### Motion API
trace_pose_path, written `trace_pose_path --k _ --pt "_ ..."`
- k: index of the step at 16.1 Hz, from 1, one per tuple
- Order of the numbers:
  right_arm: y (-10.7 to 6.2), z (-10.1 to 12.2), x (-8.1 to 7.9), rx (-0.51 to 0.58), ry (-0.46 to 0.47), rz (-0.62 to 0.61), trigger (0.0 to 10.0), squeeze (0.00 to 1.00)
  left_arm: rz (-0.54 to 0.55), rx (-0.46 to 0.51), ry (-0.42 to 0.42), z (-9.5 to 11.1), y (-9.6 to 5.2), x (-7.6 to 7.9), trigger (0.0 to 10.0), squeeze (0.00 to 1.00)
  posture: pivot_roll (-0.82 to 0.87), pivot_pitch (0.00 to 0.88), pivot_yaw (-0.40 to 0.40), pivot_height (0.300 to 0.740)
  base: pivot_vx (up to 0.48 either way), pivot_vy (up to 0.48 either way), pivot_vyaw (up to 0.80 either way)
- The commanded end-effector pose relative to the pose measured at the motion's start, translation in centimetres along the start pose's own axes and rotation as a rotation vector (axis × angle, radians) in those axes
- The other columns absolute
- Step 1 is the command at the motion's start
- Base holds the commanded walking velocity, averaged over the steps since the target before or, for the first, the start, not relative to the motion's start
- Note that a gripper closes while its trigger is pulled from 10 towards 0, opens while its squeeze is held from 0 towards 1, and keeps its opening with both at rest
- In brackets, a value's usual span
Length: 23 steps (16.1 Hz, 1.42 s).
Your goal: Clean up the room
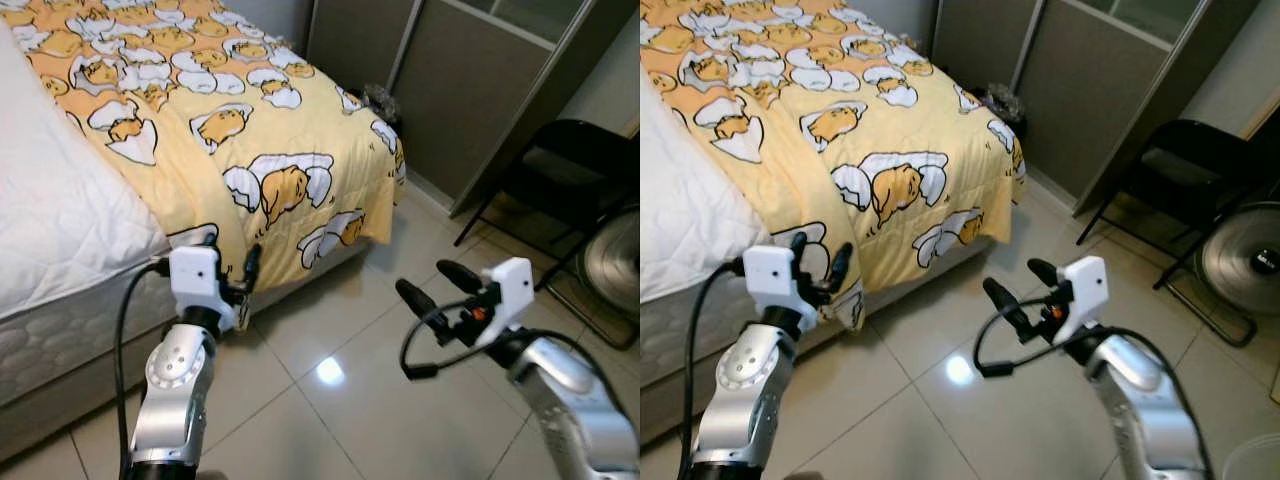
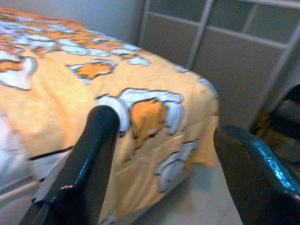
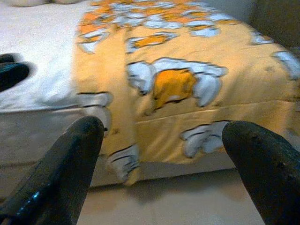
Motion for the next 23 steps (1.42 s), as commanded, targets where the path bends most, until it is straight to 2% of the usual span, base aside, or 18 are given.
trace_pose_path --k 1,3,5,6,7,9,11,13,15,20,21,23 --pt "0.6 -0.2 0.6 0.01 -0.028 -0.07 10.0 0.0 0.067 -0.036 0.064 -0.2 0.4 -0.7 10.0 0.0 0.08 0.0 -0.145 0.74 0.0 0.0 0.0" --pt "1.2 -0.2 1.1 0.021 -0.043 -0.12 10.0 0.0 0.096 -0.032 0.076 0.3 0.8 -0.9 10.0 0.0 0.09 0.0 -0.148 0.74 0.0 0.0 0.0" --pt "1.7 0.8 2.9 0.073 -0.099 -0.254 10.0 0.0 0.158 0.006 0.008 1.8 1.3 -1.5 10.0 0.0 0.1 0.0 -0.143 0.74 0.0 0.0 0.0" --pt "1.6 1.9 4.7 0.139 -0.095 -0.392 10.0 0.0 0.217 0.017 -0.042 2.2 1.2 -2.4 10.0 0.0 0.1 0.0 -0.14 0.74 0.0 0.0 0.0" --pt "1.2 2.2 5.8 0.17 -0.087 -0.473 10.0 0.0 0.251 0.005 -0.05 2.0 1.1 -2.9 10.0 0.0 0.1 0.0 -0.14 0.74 0.0 0.0 0.0" --pt "-0.2 1.0 6.4 0.182 -0.075 -0.56 10.0 0.0 0.271 -0.007 0.086 2.0 1.5 -4.1 10.0 0.0 0.11 0.0 -0.136 0.74 0.0 0.0 0.0" --pt "-0.3 0.5 6.3 0.179 -0.08 -0.574 10.0 0.0 0.266 -0.003 0.107 2.2 1.4 -4.4 10.0 0.0 0.11 0.0 -0.136 0.74 0.0 0.0 0.0" --pt "0.4 -0.9 5.6 0.157 -0.044 -0.569 10.0 0.0 0.165 0.053 0.116 3.9 2.1 -2.6 10.0 0.0 0.11 0.0 -0.132 0.74 0.0 0.0 0.0" --pt "1.4 -0.6 5.4 0.16 -0.054 -0.531 10.0 0.0 0.168 0.035 0.062 3.4 2.4 -1.9 10.0 0.0 0.09 0.0 -0.121 0.74 0.48 0.0 0.0" --pt "1.8 -0.2 5.4 0.174 -0.048 -0.508 10.0 0.0 0.191 -0.01 0.031 2.1 3.2 -2.2 10.0 0.0 0.1 0.0 -0.132 0.74 0.472 0.0 0.0" --pt "1.9 -0.4 5.5 0.171 -0.046 -0.505 10.0 0.0 0.199 -0.036 0.028 1.2 3.7 -2.6 10.0 0.0 0.1 0.0 -0.143 0.74 0.461 0.0 0.0" --pt "2.1 -0.6 5.6 0.167 -0.028 -0.508 10.0 0.0 0.219 -0.044 0.009 0.9 4.1 -3.0 10.0 0.0 0.1 0.0 -0.148 0.74 0.461 0.0 0.0"
Point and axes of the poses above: a point about 5 cm out from each wrist's last joint towards the gripper, its own y axis pointing out of the wrist towards the gripper, its own z axis along the axis of the wrist's last joint, x = y × z, the point moved 6 cm from there along y, pointing out of the wrist towards the gripper, and after that the axes turned 1 degree about y, right-handed, at the moved point
